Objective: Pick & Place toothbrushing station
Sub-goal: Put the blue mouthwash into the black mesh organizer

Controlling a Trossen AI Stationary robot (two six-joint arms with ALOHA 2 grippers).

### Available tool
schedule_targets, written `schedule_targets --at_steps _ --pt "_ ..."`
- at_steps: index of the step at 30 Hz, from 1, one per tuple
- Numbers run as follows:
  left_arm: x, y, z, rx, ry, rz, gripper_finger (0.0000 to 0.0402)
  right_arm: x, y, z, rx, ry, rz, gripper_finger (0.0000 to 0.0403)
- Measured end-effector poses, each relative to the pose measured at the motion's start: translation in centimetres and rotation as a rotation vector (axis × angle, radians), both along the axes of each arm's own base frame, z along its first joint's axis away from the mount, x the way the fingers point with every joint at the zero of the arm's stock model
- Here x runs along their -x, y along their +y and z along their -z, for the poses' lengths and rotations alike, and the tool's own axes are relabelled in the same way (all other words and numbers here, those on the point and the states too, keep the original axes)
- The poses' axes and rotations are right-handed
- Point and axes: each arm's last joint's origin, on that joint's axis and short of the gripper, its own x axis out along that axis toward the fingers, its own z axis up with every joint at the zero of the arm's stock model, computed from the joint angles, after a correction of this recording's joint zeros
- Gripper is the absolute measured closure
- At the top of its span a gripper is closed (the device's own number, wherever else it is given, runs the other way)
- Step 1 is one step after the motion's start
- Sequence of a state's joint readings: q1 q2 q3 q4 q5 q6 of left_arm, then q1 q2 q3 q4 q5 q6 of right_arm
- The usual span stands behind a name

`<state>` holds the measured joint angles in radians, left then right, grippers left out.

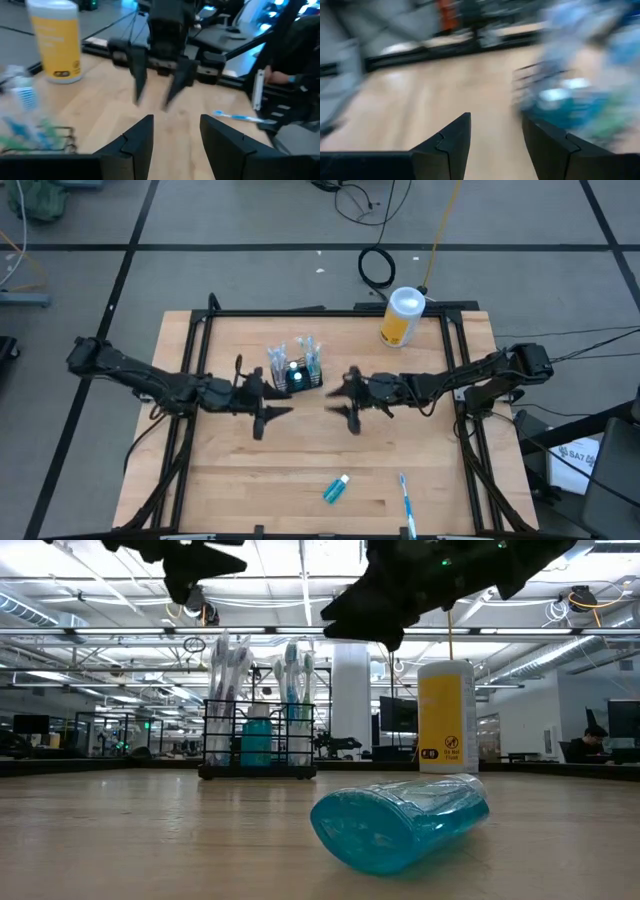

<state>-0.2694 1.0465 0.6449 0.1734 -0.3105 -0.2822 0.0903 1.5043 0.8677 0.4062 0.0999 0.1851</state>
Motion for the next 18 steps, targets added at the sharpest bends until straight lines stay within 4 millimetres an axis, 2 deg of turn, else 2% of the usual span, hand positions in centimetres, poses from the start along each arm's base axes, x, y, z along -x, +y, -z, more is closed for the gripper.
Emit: schedule_targets --at_steps 4,9,13,18 --pt "-0.4 -0.8 0.4 0.027 -0.001 0.023 0.0234 0.5 2.3 0.7 -0.031 0.075 -0.239 0.0232" --pt "-0.2 -1.4 0.6 0.058 0.020 0.037 0.0234 0.8 6.6 3.1 0.066 0.137 -0.429 0.0232" --pt "-0.2 -1.5 0.6 0.060 0.015 0.039 0.0234 0.6 9.5 5.3 0.078 0.148 -0.511 0.0226" --pt "-0.2 -1.5 0.6 0.063 0.015 0.037 0.0234 0.3 11.8 8.5 0.022 0.195 -0.573 0.0206"
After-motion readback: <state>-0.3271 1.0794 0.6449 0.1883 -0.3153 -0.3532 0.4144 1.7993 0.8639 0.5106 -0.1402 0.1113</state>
